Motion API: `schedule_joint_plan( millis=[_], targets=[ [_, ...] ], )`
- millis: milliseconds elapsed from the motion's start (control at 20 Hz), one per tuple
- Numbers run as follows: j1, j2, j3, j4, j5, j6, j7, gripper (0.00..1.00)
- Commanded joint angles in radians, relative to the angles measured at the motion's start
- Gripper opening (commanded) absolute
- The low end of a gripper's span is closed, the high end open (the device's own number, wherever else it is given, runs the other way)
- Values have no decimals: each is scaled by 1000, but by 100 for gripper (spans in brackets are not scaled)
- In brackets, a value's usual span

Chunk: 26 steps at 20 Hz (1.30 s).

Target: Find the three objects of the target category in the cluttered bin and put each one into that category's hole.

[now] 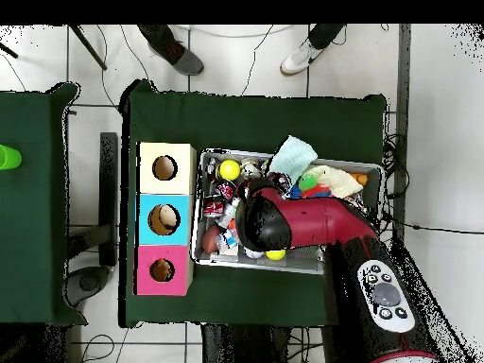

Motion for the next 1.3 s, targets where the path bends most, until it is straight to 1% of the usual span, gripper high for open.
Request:
schedule_joint_plan(
  millis=[50, 150, 200, 300, 350, 450, 500, 600, 700, 800, 900, 950, 1150, 1300],
  targets=[
    [-15, 13, -69, 58, 48, 14, 207, 100],
    [-32, 13, -57, 63, 55, 15, 186, 100],
    [-54, 10, -40, 69, 59, 20, 165, 100],
    [-175, 16, 61, 93, 74, 53, 69, 100],
    [-222, 26, 101, 95, 76, 65, 31, 100],
    [-344, 73, 207, 77, 77, 124, -89, 100],
    [-392, 99, 250, 58, 73, 158, -145, 100],
    [-441, 133, 292, 12, 63, 224, -214, 100],
    [-448, 139, 295, -16, 47, 264, -229, 100],
    [-438, 125, 282, -13, 20, 263, -197, 100],
    [-406, 93, 248, 15, -15, 222, -131, 100],
    [-396, 85, 241, 23, -28, 207, -110, 100],
    [-341, 54, 209, 62, -90, 93, -22, 100],
    [-279, 32, 159, 71, -122, 52, 47, 100]
  ],
)
